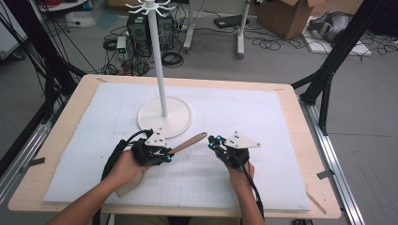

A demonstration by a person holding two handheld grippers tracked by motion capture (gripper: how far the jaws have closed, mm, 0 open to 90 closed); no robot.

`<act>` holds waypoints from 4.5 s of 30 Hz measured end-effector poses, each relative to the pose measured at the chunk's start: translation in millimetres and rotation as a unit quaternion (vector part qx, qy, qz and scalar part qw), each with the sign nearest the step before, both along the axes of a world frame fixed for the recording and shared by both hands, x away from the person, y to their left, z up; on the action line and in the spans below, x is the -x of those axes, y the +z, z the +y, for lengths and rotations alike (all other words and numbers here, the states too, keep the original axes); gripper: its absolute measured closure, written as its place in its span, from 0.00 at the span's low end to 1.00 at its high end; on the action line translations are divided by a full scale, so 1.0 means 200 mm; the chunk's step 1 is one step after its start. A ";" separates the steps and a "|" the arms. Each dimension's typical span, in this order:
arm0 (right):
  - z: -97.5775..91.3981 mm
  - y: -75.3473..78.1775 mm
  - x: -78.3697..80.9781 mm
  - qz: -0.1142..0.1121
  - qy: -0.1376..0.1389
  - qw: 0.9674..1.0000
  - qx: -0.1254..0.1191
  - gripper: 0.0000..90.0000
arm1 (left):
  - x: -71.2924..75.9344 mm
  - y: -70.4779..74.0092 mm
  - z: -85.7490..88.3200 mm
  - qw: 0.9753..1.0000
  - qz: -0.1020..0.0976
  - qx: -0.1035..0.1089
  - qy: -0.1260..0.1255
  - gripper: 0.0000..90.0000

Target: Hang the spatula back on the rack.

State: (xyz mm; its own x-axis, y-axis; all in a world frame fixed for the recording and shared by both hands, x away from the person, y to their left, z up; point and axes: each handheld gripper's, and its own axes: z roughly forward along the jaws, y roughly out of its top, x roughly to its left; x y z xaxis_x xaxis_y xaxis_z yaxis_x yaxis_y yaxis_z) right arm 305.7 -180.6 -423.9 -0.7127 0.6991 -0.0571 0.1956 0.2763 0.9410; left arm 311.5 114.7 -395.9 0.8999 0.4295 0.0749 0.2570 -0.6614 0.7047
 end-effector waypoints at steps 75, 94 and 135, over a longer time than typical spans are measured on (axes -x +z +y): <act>-0.02 0.01 0.02 -0.021 -0.035 0.999 0.009 0.59 | -0.03 0.33 0.41 0.975 -0.082 0.155 0.133 0.87; -0.11 0.01 0.02 -0.014 -0.070 0.997 -0.004 0.35 | -0.06 0.59 0.54 0.914 -0.190 0.288 0.212 0.86; -0.13 0.00 0.02 -0.005 -0.073 0.997 -0.009 0.35 | -0.39 0.74 0.42 0.927 -0.129 0.286 0.208 0.86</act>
